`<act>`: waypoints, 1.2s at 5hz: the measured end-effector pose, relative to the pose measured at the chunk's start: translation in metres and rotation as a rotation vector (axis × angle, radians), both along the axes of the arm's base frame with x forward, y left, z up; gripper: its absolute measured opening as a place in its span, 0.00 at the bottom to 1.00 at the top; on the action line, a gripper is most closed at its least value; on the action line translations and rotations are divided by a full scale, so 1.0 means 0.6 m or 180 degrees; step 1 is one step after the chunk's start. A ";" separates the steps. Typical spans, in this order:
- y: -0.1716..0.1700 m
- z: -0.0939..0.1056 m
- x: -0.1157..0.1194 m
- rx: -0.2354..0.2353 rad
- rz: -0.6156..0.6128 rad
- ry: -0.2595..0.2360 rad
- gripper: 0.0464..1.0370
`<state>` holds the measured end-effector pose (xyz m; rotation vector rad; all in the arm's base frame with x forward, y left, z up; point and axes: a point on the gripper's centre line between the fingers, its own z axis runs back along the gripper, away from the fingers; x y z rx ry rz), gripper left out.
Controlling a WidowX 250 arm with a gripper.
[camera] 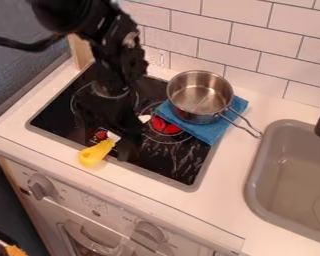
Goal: Move the yellow knife to the side of the silver pot
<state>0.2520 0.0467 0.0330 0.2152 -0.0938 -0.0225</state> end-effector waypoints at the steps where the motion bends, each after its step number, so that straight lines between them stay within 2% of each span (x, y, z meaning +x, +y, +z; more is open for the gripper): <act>1: 0.005 -0.019 0.005 -0.0073 -0.0003 0.0033 0.96; 2: 0.012 -0.037 0.006 -0.0120 0.0012 0.0102 0.96; 3: 0.022 -0.040 0.017 -0.0008 0.0072 0.0128 0.90; 5: 0.016 -0.044 0.020 0.0053 0.0054 0.0094 0.33; 6: 0.011 -0.045 0.019 0.0064 0.0034 0.0100 0.25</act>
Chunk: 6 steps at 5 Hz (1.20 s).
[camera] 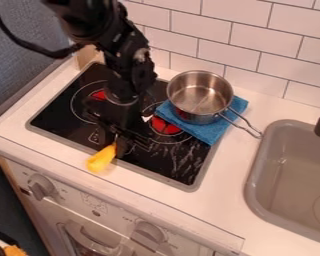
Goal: Move the yellow knife to the side of the silver pot
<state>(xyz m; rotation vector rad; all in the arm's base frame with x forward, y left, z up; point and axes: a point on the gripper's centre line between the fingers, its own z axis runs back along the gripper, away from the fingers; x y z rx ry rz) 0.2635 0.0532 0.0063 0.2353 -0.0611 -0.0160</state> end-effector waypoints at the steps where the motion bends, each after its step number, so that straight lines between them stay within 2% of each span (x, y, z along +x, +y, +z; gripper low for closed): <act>1: -0.007 0.000 -0.001 -0.0017 0.0030 -0.0024 0.25; 2: -0.005 0.005 0.002 -0.0147 0.0401 -0.0120 0.25; 3: 0.009 0.023 -0.002 -0.0037 0.0938 -0.0211 0.25; 5: -0.006 0.103 0.032 -0.0264 0.1884 -0.0708 0.25; 6: -0.038 0.137 0.049 -0.0464 0.2145 -0.0967 0.25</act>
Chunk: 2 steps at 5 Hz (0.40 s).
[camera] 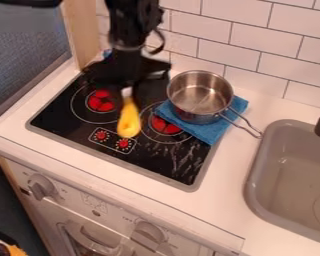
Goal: Move the yellow knife to the side of the silver pot
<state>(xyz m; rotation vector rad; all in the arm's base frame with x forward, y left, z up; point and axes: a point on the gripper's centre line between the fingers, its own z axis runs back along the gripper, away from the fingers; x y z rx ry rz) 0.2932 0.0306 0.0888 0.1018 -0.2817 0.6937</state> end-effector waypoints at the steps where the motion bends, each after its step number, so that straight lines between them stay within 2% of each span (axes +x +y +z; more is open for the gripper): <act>1: -0.028 0.009 0.004 -0.0049 0.0226 -0.0066 0.25; 2: -0.057 -0.003 -0.005 -0.0225 0.0618 -0.0120 0.25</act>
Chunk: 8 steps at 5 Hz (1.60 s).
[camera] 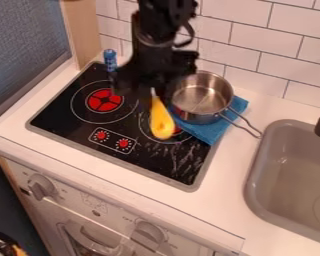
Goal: Move the yellow knife to the side of the silver pot
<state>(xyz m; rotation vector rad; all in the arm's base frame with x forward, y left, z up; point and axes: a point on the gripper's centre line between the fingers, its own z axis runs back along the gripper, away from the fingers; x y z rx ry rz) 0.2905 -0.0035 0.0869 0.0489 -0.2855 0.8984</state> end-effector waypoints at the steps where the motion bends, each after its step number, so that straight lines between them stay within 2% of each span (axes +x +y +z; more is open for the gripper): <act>1: -0.029 -0.017 -0.012 -0.0155 0.0350 -0.0036 0.25; 2: -0.047 -0.038 -0.018 -0.0268 0.0620 -0.0041 0.25; 3: -0.065 -0.057 -0.013 -0.0257 0.0748 -0.0031 0.25; 4: -0.065 -0.068 -0.003 -0.0185 0.0860 -0.0071 0.25; 5: -0.064 -0.095 0.006 -0.0092 0.0870 0.0022 0.25; 6: -0.065 -0.106 0.017 -0.0054 0.0873 0.0041 0.25; 7: -0.069 -0.114 0.024 -0.0064 0.0856 0.0071 0.31; 8: -0.070 -0.107 0.023 -0.0061 0.0930 0.0162 0.63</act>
